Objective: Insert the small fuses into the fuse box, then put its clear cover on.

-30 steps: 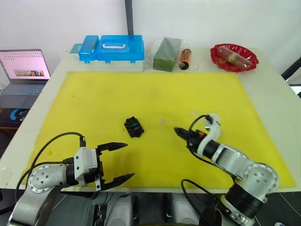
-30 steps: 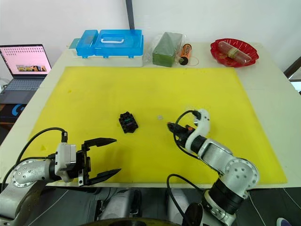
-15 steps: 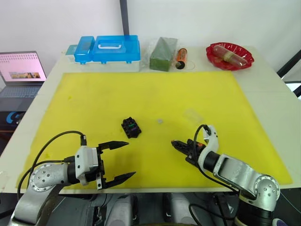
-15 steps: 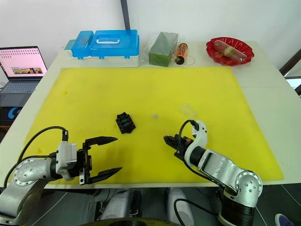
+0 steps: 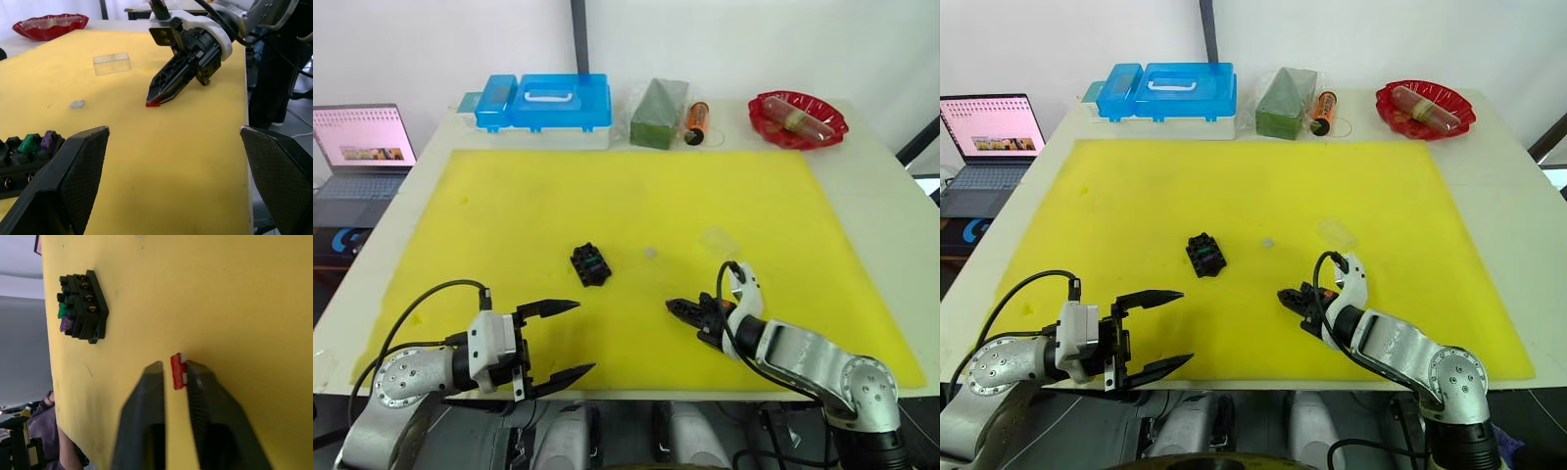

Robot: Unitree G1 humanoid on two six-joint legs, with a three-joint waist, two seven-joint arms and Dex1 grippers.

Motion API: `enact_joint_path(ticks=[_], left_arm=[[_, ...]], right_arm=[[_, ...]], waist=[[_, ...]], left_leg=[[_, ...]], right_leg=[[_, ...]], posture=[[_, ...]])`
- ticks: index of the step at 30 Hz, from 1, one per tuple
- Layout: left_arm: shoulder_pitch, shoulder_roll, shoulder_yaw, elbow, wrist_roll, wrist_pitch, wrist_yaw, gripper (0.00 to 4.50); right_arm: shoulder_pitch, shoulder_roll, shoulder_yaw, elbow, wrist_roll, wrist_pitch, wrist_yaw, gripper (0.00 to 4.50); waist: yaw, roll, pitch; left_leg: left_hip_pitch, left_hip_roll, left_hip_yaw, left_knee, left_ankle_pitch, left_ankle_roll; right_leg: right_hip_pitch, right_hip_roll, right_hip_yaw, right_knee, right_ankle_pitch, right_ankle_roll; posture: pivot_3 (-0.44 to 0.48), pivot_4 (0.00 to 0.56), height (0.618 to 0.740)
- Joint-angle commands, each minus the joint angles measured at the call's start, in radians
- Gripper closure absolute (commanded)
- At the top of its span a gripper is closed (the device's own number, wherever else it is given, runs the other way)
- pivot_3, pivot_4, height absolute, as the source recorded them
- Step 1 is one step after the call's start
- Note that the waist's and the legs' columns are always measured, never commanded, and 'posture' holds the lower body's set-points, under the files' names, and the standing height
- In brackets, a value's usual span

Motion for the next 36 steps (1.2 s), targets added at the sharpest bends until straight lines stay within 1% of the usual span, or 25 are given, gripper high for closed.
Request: enact_joint_path(ticks=[1,3,4,5,6,7,8,10,11,13,15,17,20,21,22,24,28,31,32,34,36], left_arm=[[0.004,-0.004,-0.007,-0.008,0.001,-0.025,-0.003,0.0],[0.006,-0.006,-0.011,-0.005,0.002,-0.031,-0.002,0.0],[0.005,-0.007,-0.013,-0.004,0.004,-0.032,-0.001,0.0],[0.006,-0.008,-0.014,-0.003,0.004,-0.033,-0.001,0.0],[0.006,-0.009,-0.015,-0.001,0.005,-0.035,-0.001,0.0],[0.004,-0.01,-0.016,0.001,0.006,-0.035,-0.001,0.0],[0.003,-0.011,-0.017,0.003,0.007,-0.037,-0.001,0.0],[0.001,-0.013,-0.02,0.008,0.009,-0.042,-0.003,0.0],[-0.002,-0.014,-0.022,0.01,0.009,-0.044,-0.004,0.0],[-0.007,-0.014,-0.024,0.014,0.011,-0.045,-0.003,0.0],[-0.012,-0.016,-0.032,0.013,0.014,-0.046,0.001,0.0],[-0.012,-0.015,-0.042,0.011,0.025,-0.053,0.001,0.0],[-0.016,-0.012,-0.048,0.007,0.029,-0.052,0.003,0.0],[-0.02,-0.011,-0.049,0.0,0.027,-0.045,0.008,0.0],[-0.024,-0.01,-0.051,-0.007,0.025,-0.038,0.012,0.0],[-0.032,-0.008,-0.052,-0.016,0.022,-0.025,0.021,0.0],[-0.034,-0.008,-0.052,-0.033,0.018,-0.01,0.04,0.0],[-0.034,-0.008,-0.054,-0.042,0.017,-0.005,0.046,0.0],[-0.034,-0.008,-0.056,-0.044,0.016,-0.006,0.047,0.0],[-0.033,-0.009,-0.059,-0.048,0.017,-0.006,0.049,0.0],[-0.036,-0.01,-0.064,-0.052,0.019,-0.006,0.053,0.0]], right_arm=[[0.017,-0.036,0.005,-0.037,0.021,-0.003,0.044,2.31],[0.037,-0.092,0.005,-0.051,0.021,0.025,0.114,1.7],[0.045,-0.125,0.005,-0.054,0.021,0.039,0.153,1.27],[0.05,-0.164,0.005,-0.055,0.021,0.056,0.199,0.96],[0.05,-0.217,0.003,-0.05,0.021,0.082,0.26,0.64],[0.048,-0.276,-0.002,-0.039,0.021,0.114,0.331,0.22],[0.04,-0.345,-0.005,-0.024,0.021,0.154,0.41,0.03],[-0.039,-0.515,-0.003,0.011,0.021,0.283,0.587,0.03],[-0.089,-0.575,0.004,0.02,0.005,0.342,0.666,0.03],[-0.168,-0.64,0.021,0.011,-0.101,0.419,0.828,0.03],[-0.292,-0.701,0.105,0.008,-0.385,0.386,1.12,0.03],[-0.421,-0.727,0.228,0.058,-0.637,0.299,1.364,0.03],[-0.545,-0.714,0.358,0.151,-0.849,0.224,1.605,0.03],[-0.589,-0.702,0.412,0.187,-0.929,0.186,1.69,0.44],[-0.627,-0.691,0.461,0.221,-1.003,0.151,1.765,0.61],[-0.681,-0.667,0.532,0.275,-1.122,0.094,1.872,1.23],[-0.759,-0.591,0.591,0.386,-1.258,0.055,1.982,1.23],[-0.81,-0.538,0.62,0.468,-1.348,0.023,2.052,1.69],[-0.821,-0.526,0.627,0.485,-1.372,0.014,2.07,1.94],[-0.835,-0.506,0.634,0.506,-1.407,0.01,2.098,2.59],[-0.845,-0.487,0.633,0.523,-1.434,0.013,2.118,2.59]], waist=[[0.002,0.0,0.0],[0.003,0.0,0.0],[0.003,-0.001,0.0],[0.004,-0.001,-0.001],[0.004,-0.001,-0.001],[0.004,-0.001,-0.001],[0.004,-0.001,-0.001],[0.004,-0.001,0.0],[0.004,-0.001,0.0],[0.003,-0.002,-0.001],[0.003,-0.003,-0.001],[0.0,-0.002,0.0],[0.003,-0.002,0.0],[0.005,-0.002,0.0],[0.005,-0.002,0.001],[0.005,-0.002,0.001],[0.003,-0.002,0.001],[0.002,-0.002,0.001],[0.002,-0.002,0.001],[0.002,-0.002,0.001],[0.002,-0.002,0.001]], left_leg=[[0.0,0.0,0.0,0.0,0.0,0.0],[0.0,0.0,0.0,0.0,0.0,0.0],[0.0,0.0,0.0,0.0,0.0,0.001],[0.0,0.0,0.0,0.001,0.0,0.001],[0.0,0.0,0.0,0.001,-0.001,0.001],[0.0,0.0,0.0,0.001,-0.001,0.001],[0.0,0.0,0.0,0.001,-0.001,0.001],[0.0,0.0,0.0,0.002,-0.001,0.002],[0.001,0.0,0.001,0.002,-0.001,0.002],[0.001,0.0,0.001,0.003,-0.001,0.002],[0.001,0.001,0.0,0.002,-0.002,0.003],[0.001,0.001,0.0,0.002,-0.002,0.003],[0.0,0.001,0.001,0.002,-0.002,0.003],[0.0,0.001,0.001,0.002,-0.002,0.003],[0.0,0.0,0.001,0.002,-0.002,0.003],[0.0,0.0,0.001,0.003,-0.002,0.004],[0.0,0.0,0.001,0.003,-0.002,0.003],[0.0,0.0,0.001,0.003,-0.002,0.003],[0.0,0.0,0.001,0.003,-0.002,0.003],[0.0,0.0,0.001,0.002,-0.002,0.003],[0.0,0.0,0.001,0.002,-0.002,0.003]], right_leg=[[0.0,0.0,0.0,0.0,0.0,0.0],[0.0,-0.001,0.0,0.0,0.0,0.0],[0.001,-0.001,0.0,0.0,0.0,0.0],[0.001,-0.001,0.0,0.0,0.0,0.0],[0.001,-0.001,0.0,0.0,0.0,0.0],[0.001,-0.001,0.0,-0.001,0.0,0.0],[0.001,-0.001,0.0,-0.001,0.0,0.0],[0.002,-0.001,0.0,-0.001,0.0,0.0],[0.002,-0.002,0.0,-0.001,0.0,0.0],[0.001,-0.001,0.0,0.0,0.0,0.0],[0.001,0.0,-0.001,-0.001,0.0,0.0],[0.0,0.001,-0.001,-0.001,0.0,0.0],[0.0,0.0,-0.001,-0.001,0.0,0.0],[0.0,0.0,-0.001,-0.001,0.0,0.0],[0.0,0.0,-0.001,-0.001,0.0,0.0],[0.0,-0.001,-0.001,-0.001,0.0,0.0],[-0.001,-0.001,-0.001,-0.001,0.0,0.0],[-0.001,-0.002,-0.001,0.0,0.0,-0.001],[-0.001,-0.002,-0.001,0.0,0.0,-0.001],[-0.001,-0.003,0.0,0.0,0.001,-0.001],[-0.001,-0.004,0.0,0.0,0.001,-0.001]], posture=[[0.0,0.15,0.74],[0.0,0.15,0.74],[0.0,0.15,0.74],[0.0,0.15,0.74],[0.0,0.15,0.74],[0.0,0.15,0.74],[0.0,0.15,0.74],[0.0,0.15,0.74],[0.0,0.15,0.74],[0.0,0.15,0.74],[0.0,0.15,0.74],[0.0,0.15,0.74],[0.0,0.15,0.74],[0.0,0.15,0.74],[0.0,0.15,0.74],[0.0,0.15,0.74],[0.0,0.15,0.74],[0.0,0.15,0.74],[0.0,0.15,0.74],[0.0,0.15,0.74],[0.0,0.15,0.74]])
